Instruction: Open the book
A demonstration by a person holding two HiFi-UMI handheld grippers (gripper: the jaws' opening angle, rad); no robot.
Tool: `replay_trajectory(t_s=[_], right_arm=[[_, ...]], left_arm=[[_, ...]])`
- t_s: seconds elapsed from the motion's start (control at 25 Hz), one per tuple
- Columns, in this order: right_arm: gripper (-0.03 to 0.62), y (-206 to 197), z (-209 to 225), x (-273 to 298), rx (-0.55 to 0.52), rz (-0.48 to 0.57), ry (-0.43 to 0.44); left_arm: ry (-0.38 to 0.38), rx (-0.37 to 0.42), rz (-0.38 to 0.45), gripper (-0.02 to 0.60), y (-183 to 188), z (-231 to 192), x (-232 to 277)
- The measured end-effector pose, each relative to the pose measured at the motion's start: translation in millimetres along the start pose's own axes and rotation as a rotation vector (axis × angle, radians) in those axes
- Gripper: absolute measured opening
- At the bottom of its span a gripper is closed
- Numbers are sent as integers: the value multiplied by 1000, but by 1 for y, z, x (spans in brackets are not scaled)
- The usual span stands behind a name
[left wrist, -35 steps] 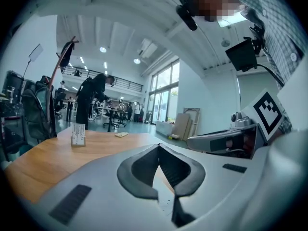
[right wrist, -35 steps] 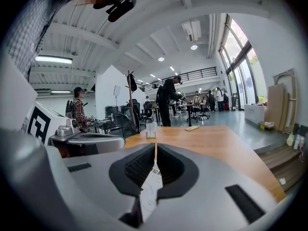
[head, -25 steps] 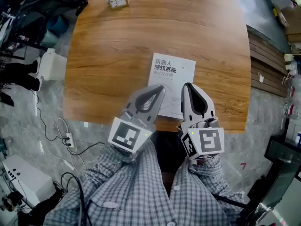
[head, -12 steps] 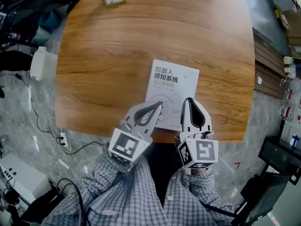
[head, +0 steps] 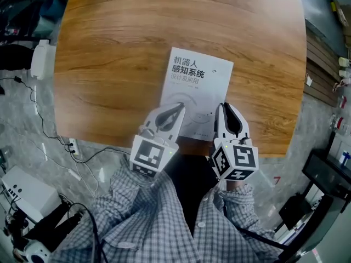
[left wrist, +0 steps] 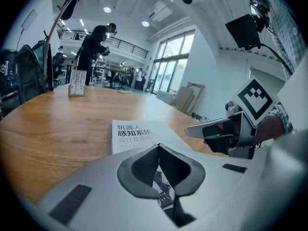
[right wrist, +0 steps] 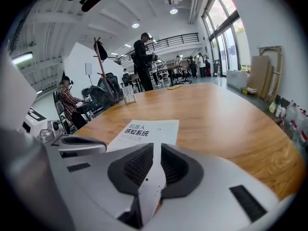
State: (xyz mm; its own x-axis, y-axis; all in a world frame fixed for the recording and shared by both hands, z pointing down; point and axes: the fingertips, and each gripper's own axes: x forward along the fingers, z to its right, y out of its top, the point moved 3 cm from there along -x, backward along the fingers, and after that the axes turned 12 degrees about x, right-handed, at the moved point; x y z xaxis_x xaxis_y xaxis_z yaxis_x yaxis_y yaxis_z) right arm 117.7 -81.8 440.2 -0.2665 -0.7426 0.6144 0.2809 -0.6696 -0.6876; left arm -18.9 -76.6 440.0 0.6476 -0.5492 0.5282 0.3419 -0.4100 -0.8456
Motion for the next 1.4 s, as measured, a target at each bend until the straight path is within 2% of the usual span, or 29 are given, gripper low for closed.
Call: replay_trajectory(t_s=[0.12,0.24,0.32,0.44,0.6,0.8,1.0,1.24,1.4], right_arm=[[34,-5,11,3,-5,-27,-4],[95,-9,18,7,-6,-60,21],[109,-11,20,11,6,-92,36],[110,-15,24,16,52,-142,55],[110,-23,28,24,123,-208,61],[110,-28,29,30,168,-257,86],[83,-27,34,30,251,-267,110],[41,-17,31,19,309,-220,117],[34,-6,20,8,310,-200,154]], left_arm=[[14,15,-32,9,-7,5,8],[30,40,-67,9,-10,7,12],[48,33,-78,9,-11,5,13],[79,21,-90,9,-12,-1,13],[117,-39,-75,9,-12,-10,11],[123,-30,-77,9,-13,-10,12],[122,-12,-87,9,-13,-9,13],[105,-6,-103,9,-14,-7,14],[15,-31,-120,9,-9,6,15]])
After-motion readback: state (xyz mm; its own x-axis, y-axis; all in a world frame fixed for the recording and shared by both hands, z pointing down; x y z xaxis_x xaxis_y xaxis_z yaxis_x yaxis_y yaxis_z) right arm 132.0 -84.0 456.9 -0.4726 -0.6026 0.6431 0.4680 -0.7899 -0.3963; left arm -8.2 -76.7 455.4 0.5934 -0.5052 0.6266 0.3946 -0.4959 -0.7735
